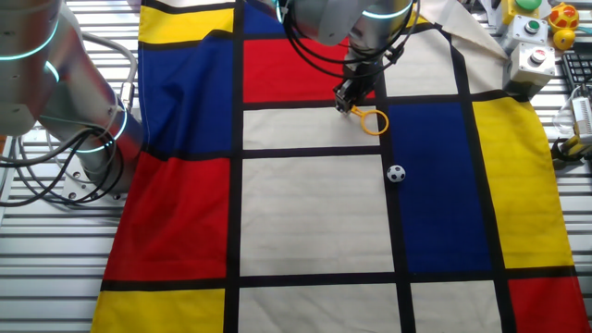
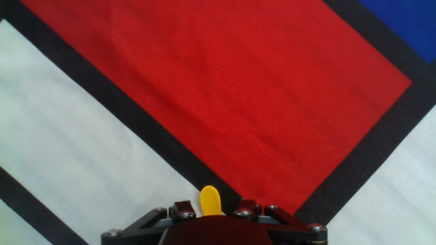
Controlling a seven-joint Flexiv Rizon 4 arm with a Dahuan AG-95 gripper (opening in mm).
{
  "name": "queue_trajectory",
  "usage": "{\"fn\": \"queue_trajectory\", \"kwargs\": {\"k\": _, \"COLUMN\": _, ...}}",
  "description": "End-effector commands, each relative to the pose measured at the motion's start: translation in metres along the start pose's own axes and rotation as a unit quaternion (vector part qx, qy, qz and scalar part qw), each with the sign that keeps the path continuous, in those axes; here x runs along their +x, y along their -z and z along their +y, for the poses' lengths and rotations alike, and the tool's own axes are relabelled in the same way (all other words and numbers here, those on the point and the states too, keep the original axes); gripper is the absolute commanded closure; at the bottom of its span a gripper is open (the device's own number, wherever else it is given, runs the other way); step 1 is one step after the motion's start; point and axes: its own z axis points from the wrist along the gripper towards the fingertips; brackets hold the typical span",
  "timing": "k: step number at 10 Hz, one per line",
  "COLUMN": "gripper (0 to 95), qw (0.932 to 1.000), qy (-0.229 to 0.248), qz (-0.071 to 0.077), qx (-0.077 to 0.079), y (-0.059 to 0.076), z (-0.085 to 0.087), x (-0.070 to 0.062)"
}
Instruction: Attach the bubble ring to the ball
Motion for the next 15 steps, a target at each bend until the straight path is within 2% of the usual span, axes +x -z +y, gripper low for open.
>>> {"fn": "queue_trajectory", "kwargs": {"k": 1, "gripper": 76.0, "qw": 1.0, "qy": -0.002, "qz": -0.002, "qx": 0.003, "y": -0.001, "z": 0.0, "x": 0.0}}
{"fn": "queue_trajectory", "kwargs": {"k": 5, "gripper": 76.0, "qw": 1.0, "qy": -0.004, "qz": -0.003, "qx": 0.007, "y": 0.0, "z": 0.0, "x": 0.0}}
{"fn": "queue_trajectory", "kwargs": {"k": 6, "gripper": 95.0, "qw": 0.9999, "qy": -0.009, "qz": -0.004, "qx": 0.007, "y": 0.0, "z": 0.0, "x": 0.0}}
{"fn": "queue_trajectory", "kwargs": {"k": 9, "gripper": 95.0, "qw": 0.9997, "qy": -0.021, "qz": -0.004, "qx": 0.008, "y": 0.001, "z": 0.0, "x": 0.001}}
{"fn": "queue_trajectory", "kwargs": {"k": 15, "gripper": 95.0, "qw": 0.9989, "qy": -0.047, "qz": 0.005, "qx": 0.005, "y": 0.016, "z": 0.0, "x": 0.004}}
